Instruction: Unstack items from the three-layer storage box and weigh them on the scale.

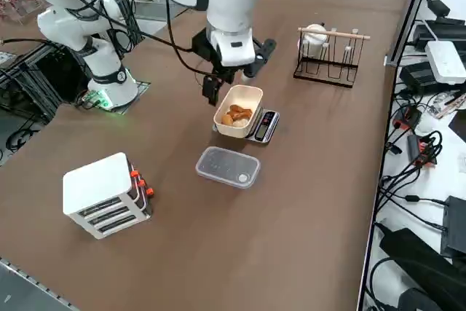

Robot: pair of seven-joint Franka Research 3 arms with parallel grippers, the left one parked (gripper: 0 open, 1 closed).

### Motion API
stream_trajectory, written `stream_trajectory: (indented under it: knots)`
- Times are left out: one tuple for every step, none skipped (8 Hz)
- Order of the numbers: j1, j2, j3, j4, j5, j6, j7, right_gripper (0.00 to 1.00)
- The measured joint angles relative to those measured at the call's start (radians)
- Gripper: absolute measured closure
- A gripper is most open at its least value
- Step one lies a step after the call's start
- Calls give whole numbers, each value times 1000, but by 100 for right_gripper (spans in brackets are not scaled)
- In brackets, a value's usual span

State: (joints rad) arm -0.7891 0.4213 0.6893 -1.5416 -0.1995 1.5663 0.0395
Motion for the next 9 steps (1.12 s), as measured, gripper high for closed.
stream_trajectory:
  knots:
    - [0,-1,0,27,1,-34,-6,0]
    - [4,-8,-5,45,29,-41,-7,0]
    - [33,-30,-41,68,82,-42,-7,0]
    - [103,-64,-123,89,136,-48,-11,0]
    - [188,-99,-215,99,180,-54,-13,0]
    - [267,-126,-292,103,204,-58,-13,0]
    - [386,-148,-402,103,215,-62,-12,0]
    - [524,-166,-530,101,220,-87,-12,0]
    - [628,-185,-618,84,221,-122,-12,0]
